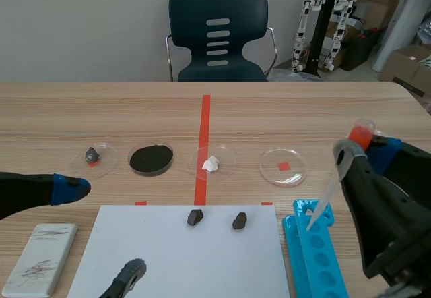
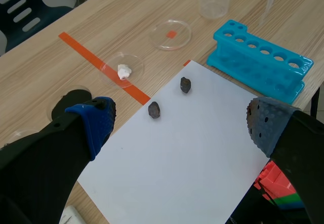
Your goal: Draw acid from the petri dish
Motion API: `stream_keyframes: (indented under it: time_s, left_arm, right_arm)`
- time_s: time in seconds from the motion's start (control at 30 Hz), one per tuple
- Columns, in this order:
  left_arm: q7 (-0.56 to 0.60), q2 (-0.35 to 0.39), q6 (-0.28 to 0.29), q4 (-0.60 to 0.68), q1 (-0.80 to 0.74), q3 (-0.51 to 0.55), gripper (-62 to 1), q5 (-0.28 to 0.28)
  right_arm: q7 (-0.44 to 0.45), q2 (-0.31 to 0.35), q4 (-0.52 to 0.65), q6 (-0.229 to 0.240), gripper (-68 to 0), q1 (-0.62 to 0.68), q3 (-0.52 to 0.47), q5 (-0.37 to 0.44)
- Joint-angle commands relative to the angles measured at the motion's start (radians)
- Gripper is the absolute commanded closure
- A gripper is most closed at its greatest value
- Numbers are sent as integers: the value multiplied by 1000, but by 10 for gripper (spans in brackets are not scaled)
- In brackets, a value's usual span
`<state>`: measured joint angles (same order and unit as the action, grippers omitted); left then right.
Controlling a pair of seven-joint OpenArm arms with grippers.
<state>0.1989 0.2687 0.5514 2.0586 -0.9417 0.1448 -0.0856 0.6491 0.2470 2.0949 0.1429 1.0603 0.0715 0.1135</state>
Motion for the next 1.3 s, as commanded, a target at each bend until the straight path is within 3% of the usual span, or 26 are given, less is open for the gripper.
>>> stream_keyframes:
  time_s: [0.0,1.27]
  left_arm:
    - [14,-2,-2,3,-3,2,-542,14]
    - [14,-2,-2,3,-3,2,-542,14]
  right_arm:
    - [26,13,27,-1,-92,7,-1,6]
    - [38,13,31,-1,-92,39,-1,6]
